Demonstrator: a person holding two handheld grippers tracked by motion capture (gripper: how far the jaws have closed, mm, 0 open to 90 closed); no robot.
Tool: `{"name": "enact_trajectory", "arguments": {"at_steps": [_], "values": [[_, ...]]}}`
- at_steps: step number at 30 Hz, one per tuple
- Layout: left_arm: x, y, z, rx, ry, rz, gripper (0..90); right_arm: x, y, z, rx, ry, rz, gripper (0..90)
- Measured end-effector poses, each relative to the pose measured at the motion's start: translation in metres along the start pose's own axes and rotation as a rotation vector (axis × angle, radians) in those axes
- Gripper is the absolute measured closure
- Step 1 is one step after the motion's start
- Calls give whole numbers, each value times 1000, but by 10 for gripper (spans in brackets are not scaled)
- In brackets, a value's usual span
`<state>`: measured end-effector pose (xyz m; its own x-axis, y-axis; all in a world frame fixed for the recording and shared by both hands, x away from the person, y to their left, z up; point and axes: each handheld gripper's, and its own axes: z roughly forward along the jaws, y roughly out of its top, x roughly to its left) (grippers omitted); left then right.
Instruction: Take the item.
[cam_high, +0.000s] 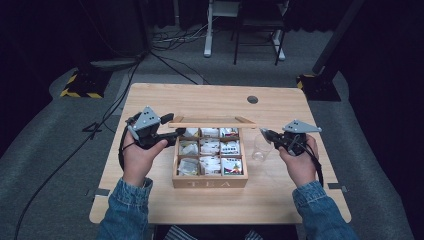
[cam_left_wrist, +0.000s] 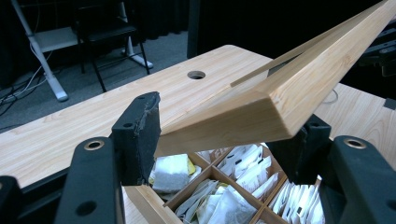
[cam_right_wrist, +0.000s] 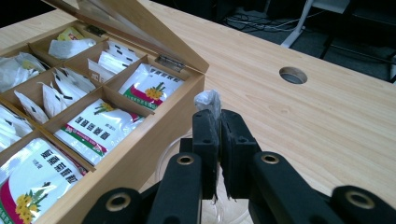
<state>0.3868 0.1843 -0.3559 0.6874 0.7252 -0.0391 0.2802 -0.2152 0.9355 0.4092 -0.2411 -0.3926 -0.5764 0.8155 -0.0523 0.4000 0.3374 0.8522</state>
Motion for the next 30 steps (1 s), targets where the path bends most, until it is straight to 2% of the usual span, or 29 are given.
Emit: {"name": "enact_trajectory", "arguments": {"at_steps": [11, 16, 24, 30], "values": [[0, 0, 0, 0, 0, 0, 384, 0, -11, 8, 28, 22, 16, 841], [0, 0, 0, 0, -1, -1, 384, 0, -13, 9, 29, 9, 11, 658], [0, 0, 0, 1, -2, 2, 382, 0, -12, 3, 26, -1, 18, 558], [0, -1, 0, 5, -1, 7, 382, -5, -15, -9, 19, -21, 25, 518]]}}
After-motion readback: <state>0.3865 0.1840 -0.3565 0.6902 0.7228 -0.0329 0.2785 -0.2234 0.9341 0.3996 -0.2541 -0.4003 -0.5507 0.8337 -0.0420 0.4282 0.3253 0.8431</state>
